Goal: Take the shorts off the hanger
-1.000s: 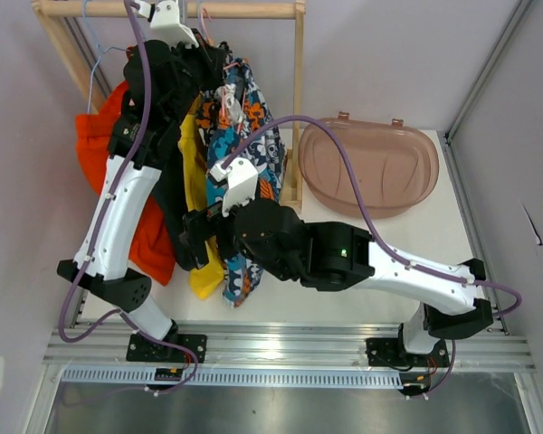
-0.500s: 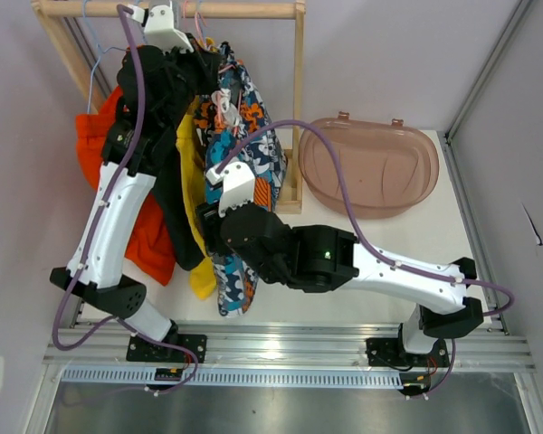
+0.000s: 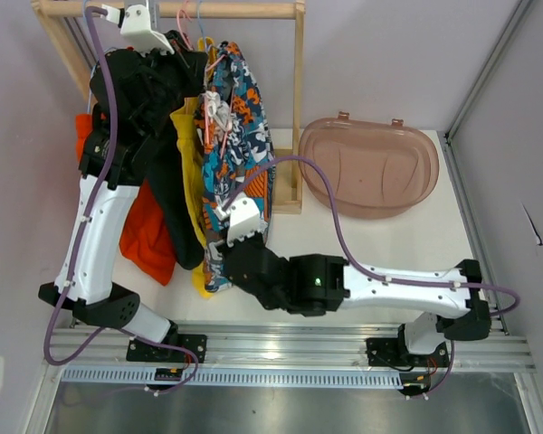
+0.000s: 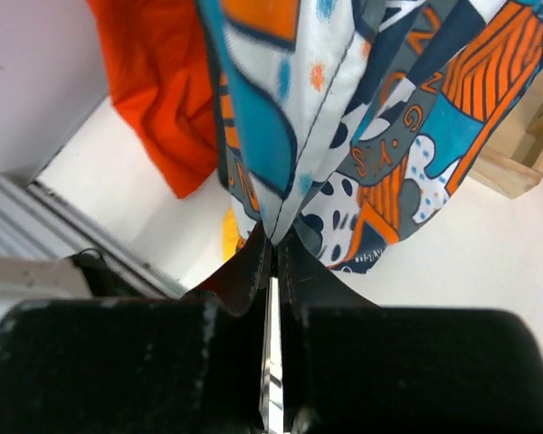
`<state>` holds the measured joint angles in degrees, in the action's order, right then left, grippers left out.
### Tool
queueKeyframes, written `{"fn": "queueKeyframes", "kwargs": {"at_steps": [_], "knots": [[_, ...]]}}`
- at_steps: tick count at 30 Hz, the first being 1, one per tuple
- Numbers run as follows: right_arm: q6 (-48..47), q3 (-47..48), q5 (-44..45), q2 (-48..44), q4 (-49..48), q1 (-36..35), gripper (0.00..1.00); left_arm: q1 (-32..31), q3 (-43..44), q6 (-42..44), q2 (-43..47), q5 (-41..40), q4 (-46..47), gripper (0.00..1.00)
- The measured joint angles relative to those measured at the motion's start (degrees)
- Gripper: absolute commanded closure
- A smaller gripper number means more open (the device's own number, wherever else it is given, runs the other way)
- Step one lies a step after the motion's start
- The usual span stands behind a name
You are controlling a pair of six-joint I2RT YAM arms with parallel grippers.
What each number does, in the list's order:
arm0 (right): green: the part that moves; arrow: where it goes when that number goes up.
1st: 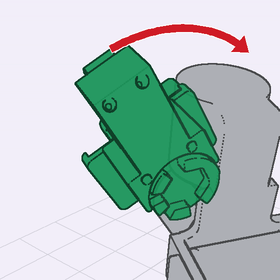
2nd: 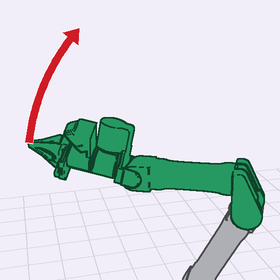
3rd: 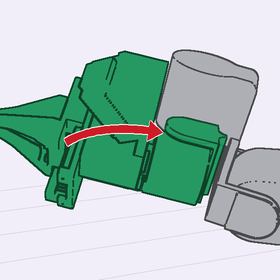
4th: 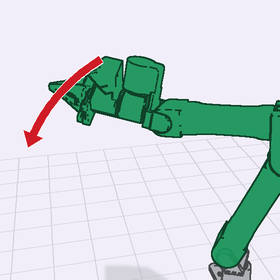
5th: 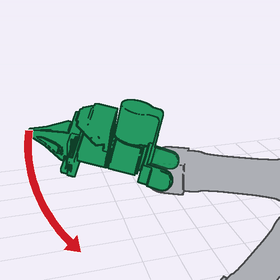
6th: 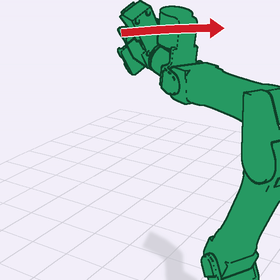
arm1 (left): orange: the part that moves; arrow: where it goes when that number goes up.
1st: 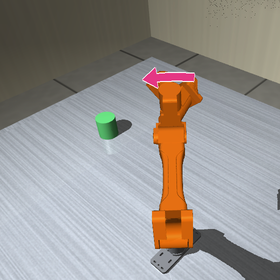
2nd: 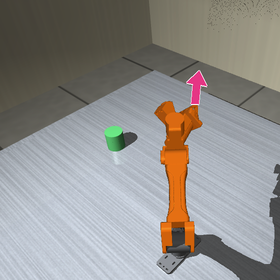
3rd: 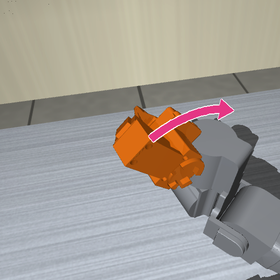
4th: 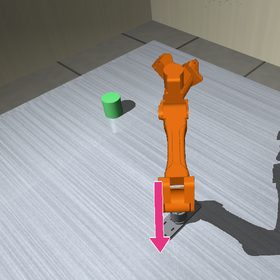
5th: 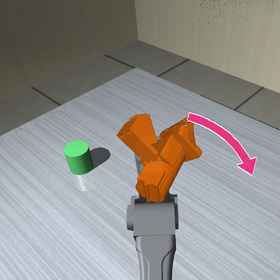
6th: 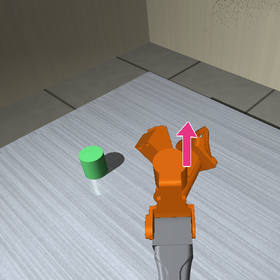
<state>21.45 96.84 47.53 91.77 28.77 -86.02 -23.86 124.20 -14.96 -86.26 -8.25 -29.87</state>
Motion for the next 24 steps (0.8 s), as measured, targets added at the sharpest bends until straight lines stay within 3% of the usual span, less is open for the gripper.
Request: {"fn": "queueKeyframes", "kwargs": {"at_steps": [6,12,18,24], "knots": [[3.96,-5.99,6.75,-4.74,-3.02,-10.1,1.0,1.46,6.19,0.52,-2.21,-0.31,-4.09,1.0],[14.84,-7.52,13.0,-1.03,4.2,-20.57,1.0,6.16,12.26,-0.11,-5.66,0.26,-5.05,1.0],[24.13,-7.67,16.79,3.85,10.21,-21.16,1.0,7.37,12.46,-1.75,-6.14,3.34,-8.9,1.0],[23.45,-8.33,16.26,3.41,10.75,-17.59,1.0,8.24,9.38,-4.66,-4.0,10.82,-9.81,1.0]]}}
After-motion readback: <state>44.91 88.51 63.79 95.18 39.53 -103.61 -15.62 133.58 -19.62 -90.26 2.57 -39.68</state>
